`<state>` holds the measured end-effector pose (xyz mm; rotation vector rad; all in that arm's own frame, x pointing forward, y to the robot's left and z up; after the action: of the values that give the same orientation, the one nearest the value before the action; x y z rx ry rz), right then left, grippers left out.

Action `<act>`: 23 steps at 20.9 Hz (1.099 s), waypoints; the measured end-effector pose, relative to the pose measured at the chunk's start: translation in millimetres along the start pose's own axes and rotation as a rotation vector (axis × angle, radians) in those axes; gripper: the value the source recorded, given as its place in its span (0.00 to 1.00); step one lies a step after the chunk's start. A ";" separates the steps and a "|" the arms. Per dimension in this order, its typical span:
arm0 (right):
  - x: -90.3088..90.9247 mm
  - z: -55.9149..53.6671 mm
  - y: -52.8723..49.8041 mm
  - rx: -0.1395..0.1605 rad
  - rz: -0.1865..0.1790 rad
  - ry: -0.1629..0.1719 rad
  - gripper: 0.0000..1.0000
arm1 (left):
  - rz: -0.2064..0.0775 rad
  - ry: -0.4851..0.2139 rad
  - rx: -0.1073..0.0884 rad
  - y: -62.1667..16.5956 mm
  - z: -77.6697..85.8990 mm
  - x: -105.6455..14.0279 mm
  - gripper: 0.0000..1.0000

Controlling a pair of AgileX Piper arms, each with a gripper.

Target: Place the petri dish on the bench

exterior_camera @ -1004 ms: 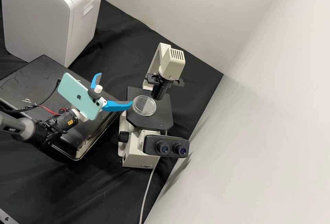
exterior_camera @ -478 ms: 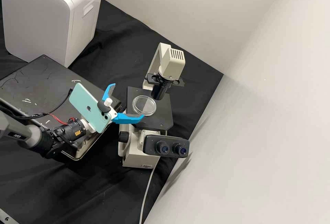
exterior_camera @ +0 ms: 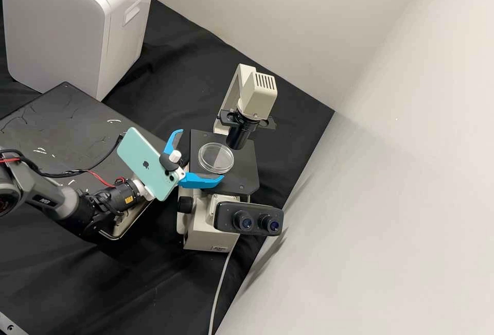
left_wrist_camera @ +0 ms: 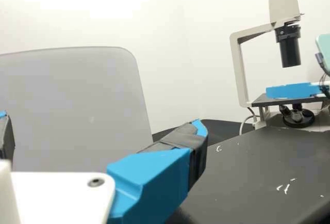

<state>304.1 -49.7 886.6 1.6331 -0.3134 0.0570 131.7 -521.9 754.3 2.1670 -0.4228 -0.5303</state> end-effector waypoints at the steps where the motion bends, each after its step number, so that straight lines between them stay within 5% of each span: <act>1: 3.3 0.9 -0.4 0.000 -0.001 -0.001 1.00 | 0.000 0.000 0.000 0.0 0.0 0.0 1.00; 10: 26.8 9.2 -1.4 -0.010 -0.001 -0.015 1.00 | -0.014 0.005 0.007 -2.7 -0.7 1.1 1.00; 23: 38.2 28.1 13.4 -0.028 0.047 -0.063 1.00 | -0.029 0.016 0.017 -5.6 -2.7 2.4 1.00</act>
<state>333.4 -84.4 905.6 1.6016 -0.3991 0.0363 135.7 -518.0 750.8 2.1954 -0.3885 -0.5268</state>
